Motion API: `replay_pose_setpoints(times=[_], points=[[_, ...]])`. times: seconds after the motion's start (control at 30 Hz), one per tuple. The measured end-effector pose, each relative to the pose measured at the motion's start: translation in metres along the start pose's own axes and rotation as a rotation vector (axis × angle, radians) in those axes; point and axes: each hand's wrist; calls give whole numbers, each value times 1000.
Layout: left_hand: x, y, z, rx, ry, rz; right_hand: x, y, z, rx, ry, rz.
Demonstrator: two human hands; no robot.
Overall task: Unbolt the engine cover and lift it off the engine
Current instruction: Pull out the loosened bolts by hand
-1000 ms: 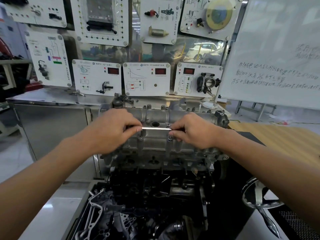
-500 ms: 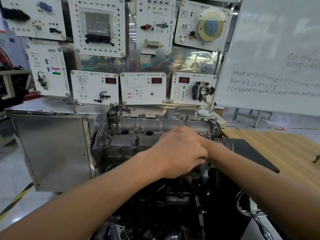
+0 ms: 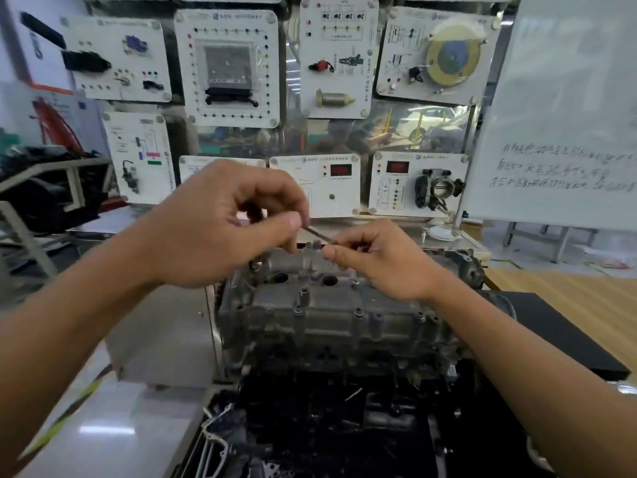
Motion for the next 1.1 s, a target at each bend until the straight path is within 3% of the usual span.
replay_pose_setpoints(times=[0.13, 0.23, 0.5, 0.9, 1.1], points=[[63, 2, -49, 20, 334, 29, -2, -25, 11, 58, 32, -114], [99, -8, -69, 15, 416, 54, -1, -44, 17, 174, 102, -300], [125, -24, -66, 57, 346, 139, -8, -47, 26, 368, 64, -480], [126, -34, -75, 145, 328, 189, -2, -38, 48, 580, -69, -476], [117, -41, -89, 114, 299, 201, 0, -38, 49, 601, 15, -593]])
Point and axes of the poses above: each hand's wrist, its own z-axis towards the middle knuckle, its own y-axis out of the back of the hand, x = y × z, and after that the axes turned 1 degree about y, right-handed
